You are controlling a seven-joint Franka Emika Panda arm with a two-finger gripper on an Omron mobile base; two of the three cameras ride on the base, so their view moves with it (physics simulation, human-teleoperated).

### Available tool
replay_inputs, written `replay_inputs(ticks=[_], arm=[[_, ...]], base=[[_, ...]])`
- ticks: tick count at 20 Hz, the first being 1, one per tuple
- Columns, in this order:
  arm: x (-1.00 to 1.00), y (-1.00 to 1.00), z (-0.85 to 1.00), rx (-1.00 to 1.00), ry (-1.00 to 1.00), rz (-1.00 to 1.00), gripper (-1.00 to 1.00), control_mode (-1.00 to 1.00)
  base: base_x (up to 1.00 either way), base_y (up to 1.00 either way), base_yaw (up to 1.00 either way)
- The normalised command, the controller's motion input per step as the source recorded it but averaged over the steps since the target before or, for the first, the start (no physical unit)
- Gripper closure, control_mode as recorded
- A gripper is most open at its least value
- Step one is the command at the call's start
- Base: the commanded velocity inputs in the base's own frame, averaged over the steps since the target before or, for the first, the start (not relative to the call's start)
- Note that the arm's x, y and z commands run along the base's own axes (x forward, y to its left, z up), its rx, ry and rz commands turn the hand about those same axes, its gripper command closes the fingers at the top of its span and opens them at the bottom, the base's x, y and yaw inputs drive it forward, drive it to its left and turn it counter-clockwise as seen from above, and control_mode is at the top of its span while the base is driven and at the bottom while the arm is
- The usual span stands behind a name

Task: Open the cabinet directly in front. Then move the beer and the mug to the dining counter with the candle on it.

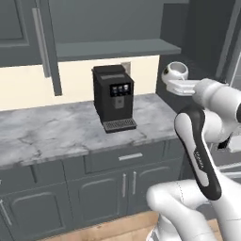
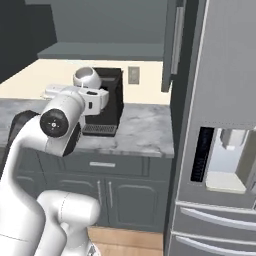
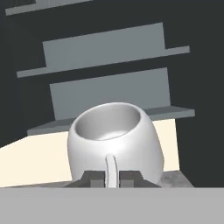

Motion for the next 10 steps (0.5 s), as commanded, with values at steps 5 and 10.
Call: replay_inputs(ticks=[5,10], arm=[[0.0,0.0,0.0,0.0,0.0,0.0,1.0,1.0],[0.0,0.0,0.0,0.0,0.0,0.0,1.0,1.0]], base=[[-0.52,-0.86,0.38],[-0.28,-1.0,0.38]])
